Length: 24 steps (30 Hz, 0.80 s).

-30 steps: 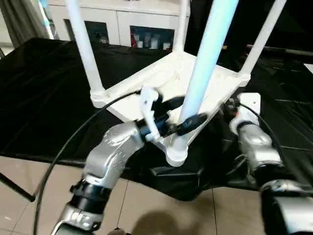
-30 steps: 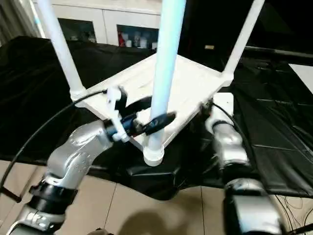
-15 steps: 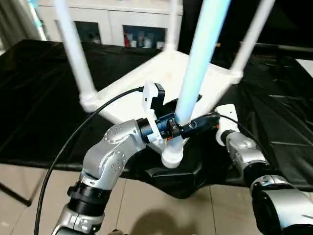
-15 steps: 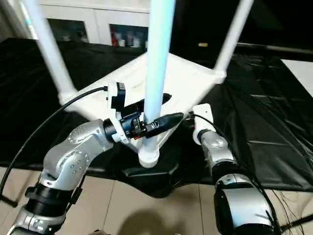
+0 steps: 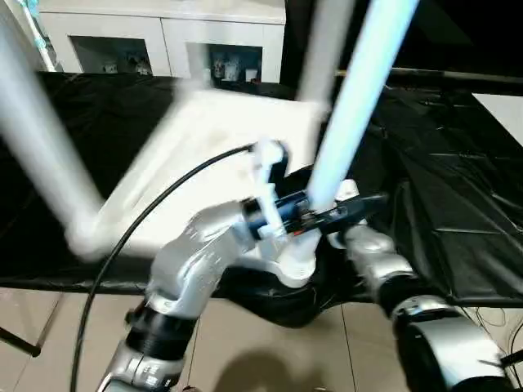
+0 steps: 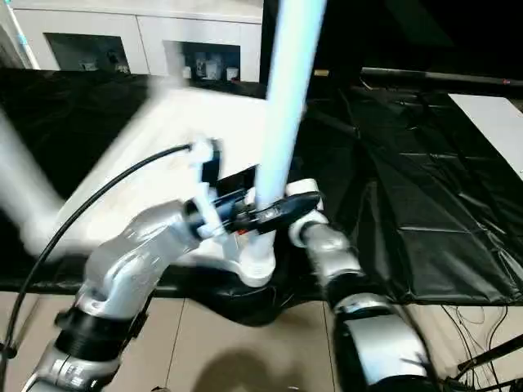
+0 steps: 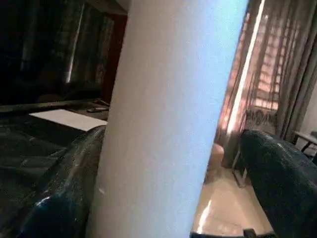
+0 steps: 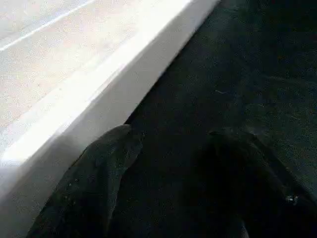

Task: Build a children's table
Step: Rotate table base

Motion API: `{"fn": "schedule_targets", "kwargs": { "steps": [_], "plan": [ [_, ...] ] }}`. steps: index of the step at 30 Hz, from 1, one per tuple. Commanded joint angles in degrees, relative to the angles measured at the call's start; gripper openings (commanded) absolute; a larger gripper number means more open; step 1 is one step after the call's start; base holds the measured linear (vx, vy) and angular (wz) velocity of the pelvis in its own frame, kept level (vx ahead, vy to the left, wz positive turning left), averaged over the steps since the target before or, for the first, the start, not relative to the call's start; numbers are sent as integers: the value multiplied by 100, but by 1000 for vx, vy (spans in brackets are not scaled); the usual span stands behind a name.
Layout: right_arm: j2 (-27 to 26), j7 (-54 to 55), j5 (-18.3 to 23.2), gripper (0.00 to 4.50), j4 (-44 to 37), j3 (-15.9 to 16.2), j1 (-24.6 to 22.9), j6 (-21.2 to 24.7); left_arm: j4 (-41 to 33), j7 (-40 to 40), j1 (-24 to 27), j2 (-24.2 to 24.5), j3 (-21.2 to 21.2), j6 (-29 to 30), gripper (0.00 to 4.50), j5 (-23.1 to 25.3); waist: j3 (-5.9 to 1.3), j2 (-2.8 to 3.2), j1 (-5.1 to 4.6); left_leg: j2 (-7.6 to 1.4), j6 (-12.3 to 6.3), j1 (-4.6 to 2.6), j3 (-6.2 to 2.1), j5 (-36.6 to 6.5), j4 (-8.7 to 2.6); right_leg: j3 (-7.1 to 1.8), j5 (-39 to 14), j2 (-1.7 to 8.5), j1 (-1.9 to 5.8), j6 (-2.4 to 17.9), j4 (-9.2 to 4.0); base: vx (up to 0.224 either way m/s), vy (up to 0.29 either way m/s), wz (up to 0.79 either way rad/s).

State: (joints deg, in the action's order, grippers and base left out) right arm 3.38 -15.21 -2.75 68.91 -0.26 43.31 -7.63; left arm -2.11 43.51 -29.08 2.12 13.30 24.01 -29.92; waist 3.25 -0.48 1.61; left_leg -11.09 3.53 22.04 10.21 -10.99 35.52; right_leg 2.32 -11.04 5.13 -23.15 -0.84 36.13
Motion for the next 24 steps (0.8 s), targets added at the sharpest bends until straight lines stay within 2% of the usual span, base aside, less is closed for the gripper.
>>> {"fn": "schedule_targets", "kwargs": {
  "steps": [1, 2, 5, 9, 15, 21, 22, 24],
  "plan": [
    [-329, -201, -219, 317, 75, 318, 174, -135, 369, -180, -227, 13, 106, -186, 450, 390, -378, 18, 54, -158, -159, -71, -19, -1215, -491, -162, -664, 225, 269, 1573, -403, 0, 0, 0],
    [-303, -36, -265, 317, 103, 307, 193, -129, 534, -290, -296, 52, 94, -308, 450, 569, -381, 12, 54, -154, -157, -63, -26, -1173, -494, -162, -622, 232, 281, 1558, -394, 0, 0, 0],
    [-166, 384, -252, 317, 148, 172, 252, -84, 974, -548, -484, 181, 3, -684, 450, 961, -385, 41, 80, -161, -117, -95, -26, -1169, -496, -165, -582, 237, 263, 1572, -394, 0, 0, 0],
    [39, 655, -133, 317, 162, -20, 264, -61, 1370, -615, -660, 407, -163, -988, 450, 1200, -394, 33, 126, -152, -66, -107, -16, -1198, -497, -168, -528, 236, 264, 1517, -384, 0, 0, 0],
    [268, 740, 50, 317, 173, -306, 186, -136, 1834, -257, -916, 736, -242, -1464, 450, 1418, -407, 70, 176, -134, -39, -107, -9, -1100, -486, -164, -291, 233, 266, 1551, -359, 0, 0, 0],
    [358, 940, 88, 317, 148, -386, 123, -167, 2051, -126, -1039, 773, -219, -1578, 450, 1440, -409, 114, 190, -139, -85, -97, -9, -1061, -478, -160, -127, 244, 281, 1709, -338, 0, 0, 0],
    [383, 957, 104, 317, 136, -432, 121, -178, 2071, -187, -1058, 780, -197, -1496, 450, 1507, -405, 137, 198, -139, -72, -102, -10, -1132, -480, -159, -213, 246, 280, 1710, -343, 0, 0, 0],
    [446, 939, 150, 317, 101, -513, 122, -190, 2102, -298, -1100, 819, -123, -1286, 450, 1673, -401, 134, 202, -142, -68, -99, -11, -1167, -484, -159, -255, 243, 286, 1693, -352, 0, 0, 0]
  ]
}}
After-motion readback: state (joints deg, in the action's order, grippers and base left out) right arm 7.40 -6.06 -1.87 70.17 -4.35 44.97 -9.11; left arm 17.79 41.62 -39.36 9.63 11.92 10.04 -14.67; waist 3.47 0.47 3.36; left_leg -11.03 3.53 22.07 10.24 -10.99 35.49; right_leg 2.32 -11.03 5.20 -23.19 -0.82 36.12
